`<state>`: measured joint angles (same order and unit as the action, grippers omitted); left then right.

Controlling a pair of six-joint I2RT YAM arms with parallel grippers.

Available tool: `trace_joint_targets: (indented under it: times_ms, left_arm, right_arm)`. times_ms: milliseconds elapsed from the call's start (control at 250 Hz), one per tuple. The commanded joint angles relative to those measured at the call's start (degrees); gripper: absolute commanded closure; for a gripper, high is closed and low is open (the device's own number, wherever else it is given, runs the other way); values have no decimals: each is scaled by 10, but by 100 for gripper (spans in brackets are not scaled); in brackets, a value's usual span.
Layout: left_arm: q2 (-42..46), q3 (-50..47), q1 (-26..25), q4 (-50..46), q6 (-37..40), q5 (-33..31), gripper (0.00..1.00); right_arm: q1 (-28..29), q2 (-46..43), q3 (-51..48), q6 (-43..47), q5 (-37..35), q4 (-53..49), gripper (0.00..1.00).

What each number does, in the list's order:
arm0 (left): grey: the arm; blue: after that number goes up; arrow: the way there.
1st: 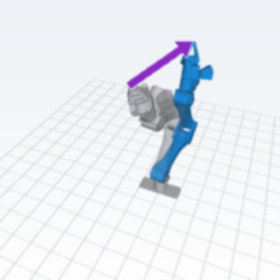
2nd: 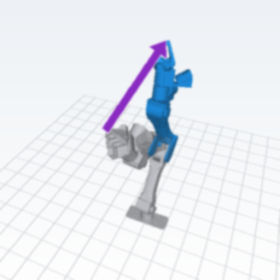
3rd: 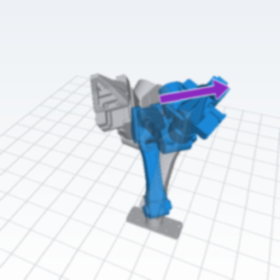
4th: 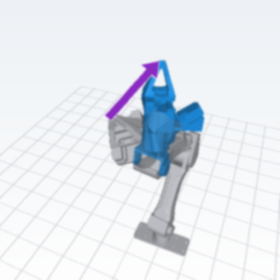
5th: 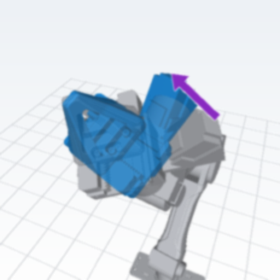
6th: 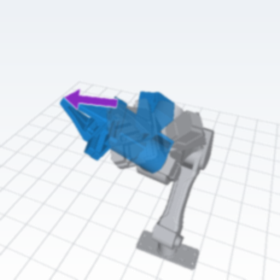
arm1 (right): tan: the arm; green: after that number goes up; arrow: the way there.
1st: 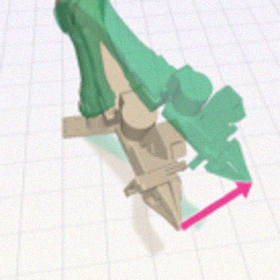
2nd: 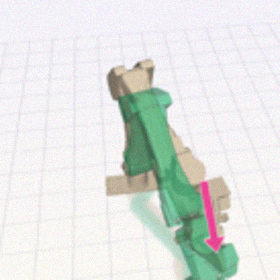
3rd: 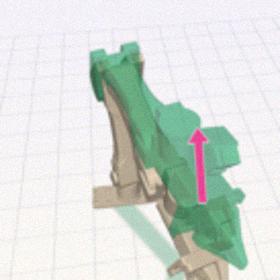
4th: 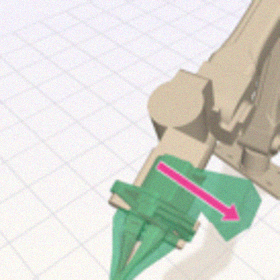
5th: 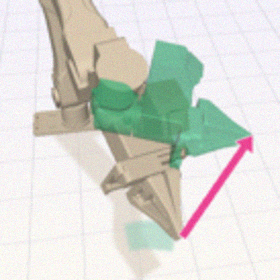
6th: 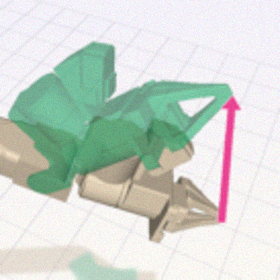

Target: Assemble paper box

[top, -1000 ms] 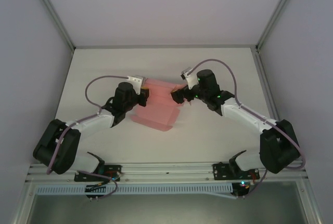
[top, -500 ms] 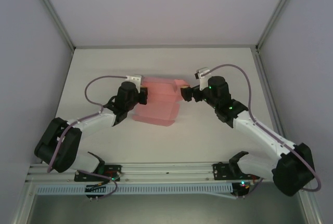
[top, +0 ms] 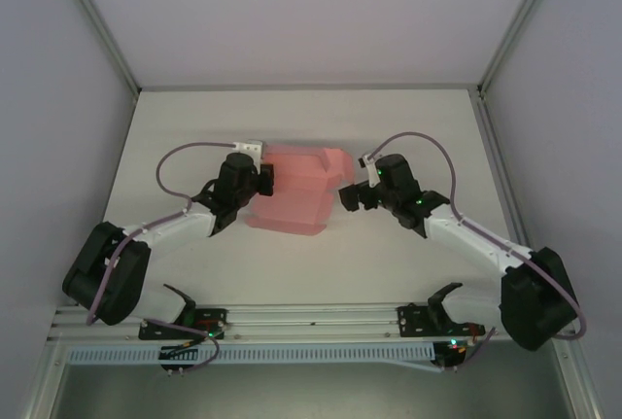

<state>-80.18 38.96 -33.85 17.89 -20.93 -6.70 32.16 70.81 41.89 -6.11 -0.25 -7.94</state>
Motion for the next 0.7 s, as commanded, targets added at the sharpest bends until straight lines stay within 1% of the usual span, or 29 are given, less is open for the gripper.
trace_joint_targets:
  times_ms: [0,172,272,375,467,623,699]
  left_arm:
    - [17,11,3,6,-7,1,100]
    - [17,4,2,11,5,12,100]
    - [17,2,-1,12,10,16,100]
    - [17,-1,-6,21,12,23,100]
    - [17,-1,-9,29,4,26,100]
    - [15,3,-10,30,-29,25,100]
    - [12,5,-10,29,-36,24,100]
  right_arm:
    - [0,31,47,0,-7,2,0]
    - [0,68,83,11,14,34,0]
    - [3,95,109,31,36,18,0]
    - [15,121,126,52,36,12,0]
    - [29,140,132,49,17,29,0]
    - [61,158,122,44,-62,73,0]
    - [70,158,117,40,-84,89,0]
